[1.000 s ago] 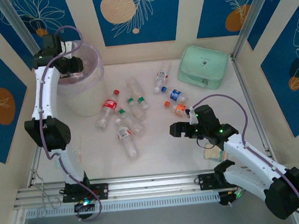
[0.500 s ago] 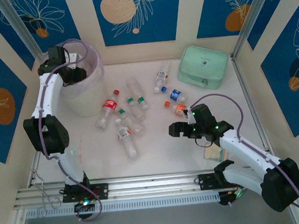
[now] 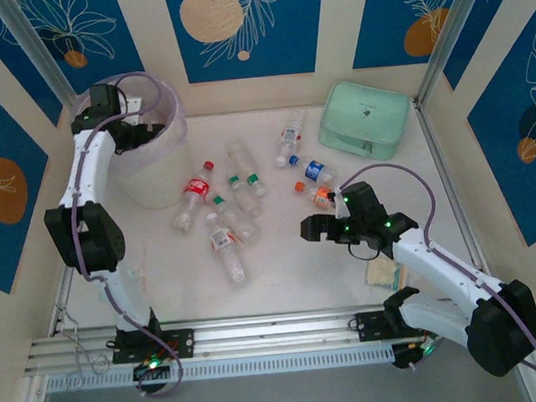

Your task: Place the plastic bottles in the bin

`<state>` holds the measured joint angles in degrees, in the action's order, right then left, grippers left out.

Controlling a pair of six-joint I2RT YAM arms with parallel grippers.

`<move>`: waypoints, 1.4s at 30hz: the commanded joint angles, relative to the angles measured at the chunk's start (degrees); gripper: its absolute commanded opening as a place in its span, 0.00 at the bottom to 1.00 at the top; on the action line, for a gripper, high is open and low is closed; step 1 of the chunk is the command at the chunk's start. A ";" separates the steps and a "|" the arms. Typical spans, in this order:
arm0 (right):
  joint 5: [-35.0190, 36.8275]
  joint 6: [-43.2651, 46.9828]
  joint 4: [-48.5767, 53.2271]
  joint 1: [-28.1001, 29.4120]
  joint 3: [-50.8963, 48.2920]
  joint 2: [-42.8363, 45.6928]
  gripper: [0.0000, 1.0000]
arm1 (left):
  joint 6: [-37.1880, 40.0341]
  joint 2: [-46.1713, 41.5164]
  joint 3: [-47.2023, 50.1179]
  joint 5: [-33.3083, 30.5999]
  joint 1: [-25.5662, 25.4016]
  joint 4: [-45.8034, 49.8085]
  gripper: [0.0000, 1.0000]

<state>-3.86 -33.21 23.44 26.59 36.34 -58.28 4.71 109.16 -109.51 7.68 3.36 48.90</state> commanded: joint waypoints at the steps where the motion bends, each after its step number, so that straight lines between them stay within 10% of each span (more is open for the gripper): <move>1: 1.50 1.76 1.42 -0.13 2.98 0.16 0.98 | 1.52 -5.21 -5.36 -1.89 -0.06 4.15 1.00; 15: 2.61 2.82 1.66 -4.36 5.03 0.98 0.99 | -5.53 -24.33 -16.65 -8.06 -1.27 9.08 1.00; 19: 2.97 0.68 0.19 -7.86 4.51 1.09 0.99 | -15.38 -37.46 0.42 -0.93 -5.42 -1.50 1.00; 29: -2.33 -3.89 -0.97 -17.29 4.56 -4.32 0.99 | -32.72 -52.68 34.86 -20.10 -30.73 -3.13 1.00; 42: -3.64 -5.75 -1.10 -18.58 3.49 -8.09 0.99 | -60.01 -45.23 63.66 -16.12 -45.20 -16.34 0.99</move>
<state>-6.07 -38.44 21.89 8.32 39.44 -66.35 -47.20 61.84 -47.92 -9.87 -39.97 37.76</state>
